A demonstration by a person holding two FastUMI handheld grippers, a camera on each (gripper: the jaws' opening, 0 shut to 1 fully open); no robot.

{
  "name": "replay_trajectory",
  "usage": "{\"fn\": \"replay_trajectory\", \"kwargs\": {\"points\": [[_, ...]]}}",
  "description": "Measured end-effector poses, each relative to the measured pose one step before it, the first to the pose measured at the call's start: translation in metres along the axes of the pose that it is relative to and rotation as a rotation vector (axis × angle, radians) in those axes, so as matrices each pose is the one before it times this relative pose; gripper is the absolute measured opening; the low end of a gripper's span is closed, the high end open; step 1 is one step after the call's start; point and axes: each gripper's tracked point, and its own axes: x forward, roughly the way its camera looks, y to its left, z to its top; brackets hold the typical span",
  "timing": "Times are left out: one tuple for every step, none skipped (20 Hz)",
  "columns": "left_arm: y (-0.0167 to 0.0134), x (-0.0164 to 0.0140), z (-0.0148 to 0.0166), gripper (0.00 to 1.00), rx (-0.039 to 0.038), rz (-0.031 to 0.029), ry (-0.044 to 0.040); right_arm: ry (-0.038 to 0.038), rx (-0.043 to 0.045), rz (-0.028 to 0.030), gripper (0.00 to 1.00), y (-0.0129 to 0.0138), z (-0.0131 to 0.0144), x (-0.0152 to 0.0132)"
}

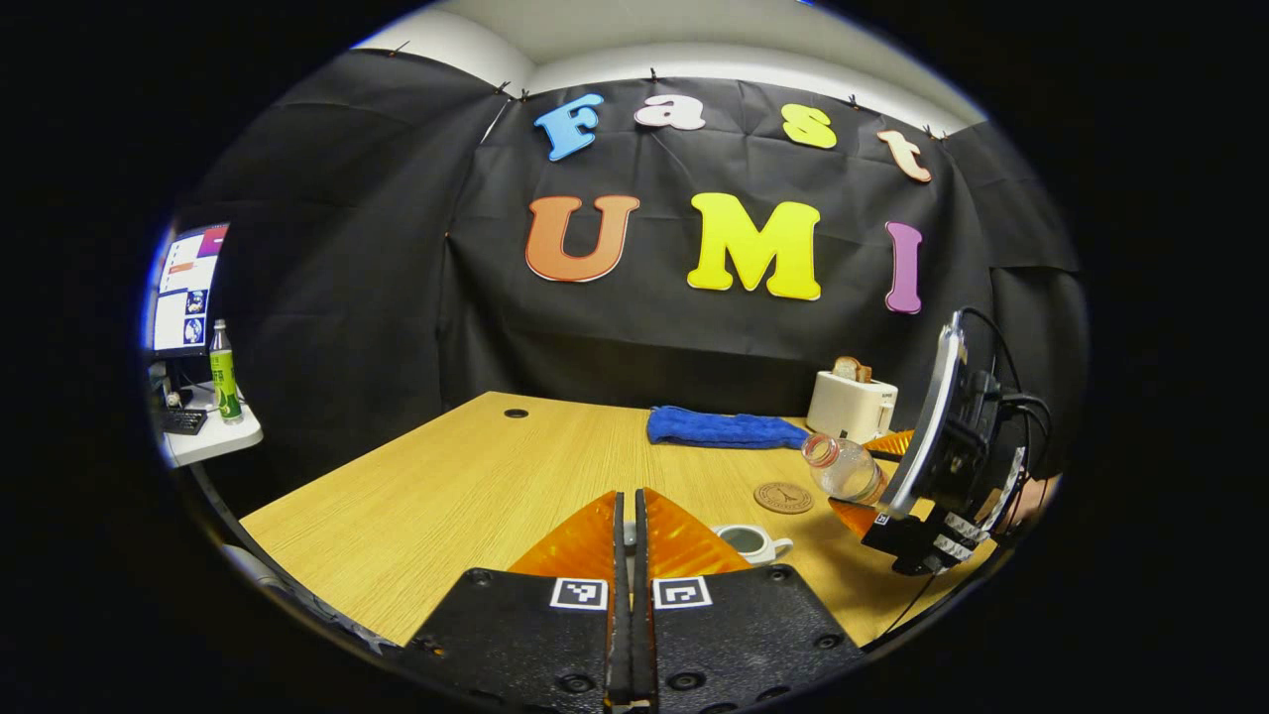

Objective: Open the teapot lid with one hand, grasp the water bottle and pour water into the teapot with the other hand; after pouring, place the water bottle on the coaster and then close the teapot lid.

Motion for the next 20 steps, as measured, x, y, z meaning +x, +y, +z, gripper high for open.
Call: {"fn": "replay_trajectory", "kwargs": {"points": [[0.00098, 0.00053, -0.00057, 0.03, 0.00444, 0.00215, 0.00193, -0.00071, -0.03888, -0.00235, 0.72, 0.00160, -0.00065, 0.00024], [0.00200, -0.00043, 0.00123, 0.03, 0.00258, 0.00207, -0.00151, -0.00377, -0.03303, -0.00177, 0.72, 0.00060, 0.00012, 0.00205], [0.00061, 0.00033, 0.00007, 0.03, -0.00106, 0.00167, -0.00155, -0.00393, -0.03478, -0.00743, 0.72, -0.00029, 0.00110, -0.00022], [0.00120, 0.00012, 0.00053, 0.03, -0.00405, 0.00183, -0.00166, -0.00677, -0.03544, -0.01096, 0.72, 0.00137, 0.00107, 0.00065], [0.00037, -0.00008, -0.00040, 0.03, -0.00134, -0.00061, -0.00048, -0.00754, -0.03340, -0.01100, 0.72, 0.00079, 0.00140, -0.00056], [-0.00023, -0.00074, -0.00087, 0.03, 0.00389, -0.00188, 0.00158, -0.00901, -0.03275, -0.01130, 0.72, 0.00052, 0.00181, 0.00070], [-0.00075, -0.00008, -0.00039, 0.03, 0.00536, -0.00093, -0.00073, -0.01053, -0.03579, -0.01194, 0.72, -0.00023, 0.00141, -0.00081], [0.00059, 0.00106, -0.00011, 0.03, 0.00313, 0.00076, 0.00105, -0.00971, -0.03463, -0.01019, 0.72, 0.00039, 0.00200, -0.00054], [0.00055, -0.00042, 0.00061, 0.03, 0.00062, 0.00001, 0.00030, -0.00983, -0.02990, -0.00737, 0.72, -0.00005, 0.00246, -0.00056], [0.00065, -0.00023, 0.00074, 0.03, 0.00003, -0.00174, -0.00070, -0.00444, -0.02445, -0.00455, 0.72, -0.00032, 0.00137, -0.00043], [0.00182, -0.00115, 0.00057, 0.03, -0.00138, 0.00125, -0.00231, -0.00815, -0.02166, -0.00593, 0.72, -0.00062, 0.00252, -0.00092], [0.00243, -0.00001, 0.00093, 0.03, -0.00203, 0.00421, -0.00065, -0.00506, -0.02142, -0.00667, 0.72, 0.00106, 0.00190, -0.00027], [0.00303, -0.00103, -0.00062, 0.03, 0.00177, 0.00543, 0.00033, -0.00934, -0.02245, -0.00636, 0.72, -0.00089, 0.00337, -0.00200], [0.00456, -0.00111, 0.00007, 0.03, 0.00520, 0.01027, 0.00072, -0.00475, -0.02103, -0.00402, 0.72, 0.00185, -0.00072, -0.00137], [0.00448, -0.00119, 0.00020, 0.03, 0.00240, 0.01123, -0.00040, -0.00559, -0.01911, -0.00251, 0.72, 0.00058, 0.00117, -0.00030], [0.00286, 0.00092, 0.00043, 0.03, -0.00313, 0.00308, -0.00089, -0.00197, -0.02029, -0.00164, 0.72, -0.00065, 0.00222, 0.00058], [0.00024, -0.00079, -0.00006, 0.03, -0.00547, -0.00061, -0.00136, -0.00356, -0.02136, -0.00719, 0.72, -0.00105, 0.00155, -0.00032], [0.00106, -0.00077, 0.00028, 0.03, -0.00332, -0.00108, -0.00043, -0.00368, -0.02292, -0.00860, 0.72, -0.00141, 0.00125, -0.00109], [0.00108, -0.00019, -0.00051, 0.03, -0.00022, 0.00062, -0.00095, -0.00235, -0.01947, -0.00521, 0.72, -0.00162, 0.00093, -0.00035], [0.00043, -0.00070, -0.00026, 0.03, 0.00114, 0.00111, 0.00232, -0.00099, -0.01523, -0.00015, 0.72, -0.00019, 0.00005, 0.00250]]}}
